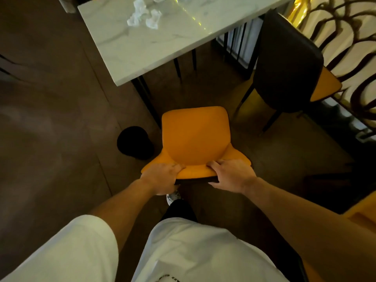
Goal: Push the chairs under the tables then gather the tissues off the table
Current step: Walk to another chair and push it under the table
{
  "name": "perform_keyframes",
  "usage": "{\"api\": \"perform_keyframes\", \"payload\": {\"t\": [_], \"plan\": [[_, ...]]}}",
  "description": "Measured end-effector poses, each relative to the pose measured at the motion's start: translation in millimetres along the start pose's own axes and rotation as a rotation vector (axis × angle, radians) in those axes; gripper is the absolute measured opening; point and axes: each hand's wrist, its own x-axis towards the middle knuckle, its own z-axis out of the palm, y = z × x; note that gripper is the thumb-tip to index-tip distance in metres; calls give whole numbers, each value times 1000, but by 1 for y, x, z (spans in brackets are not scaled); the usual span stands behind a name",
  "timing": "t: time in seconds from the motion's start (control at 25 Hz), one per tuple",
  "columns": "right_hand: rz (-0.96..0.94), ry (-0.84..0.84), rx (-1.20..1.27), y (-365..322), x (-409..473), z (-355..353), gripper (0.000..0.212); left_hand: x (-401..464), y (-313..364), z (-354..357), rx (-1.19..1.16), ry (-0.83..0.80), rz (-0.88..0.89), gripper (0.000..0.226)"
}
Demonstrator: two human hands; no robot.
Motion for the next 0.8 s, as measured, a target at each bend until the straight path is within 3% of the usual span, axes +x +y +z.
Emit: {"api": "perform_keyframes", "payload": {"t": [0.52,0.8], "plan": [[-34,57,-47,104,126,-50,51,118,-49,-86,-42,66,-86,71],[-82,-23,-88,151,163,-72,56,155,-48,-112,-115,77,-111,70]]}}
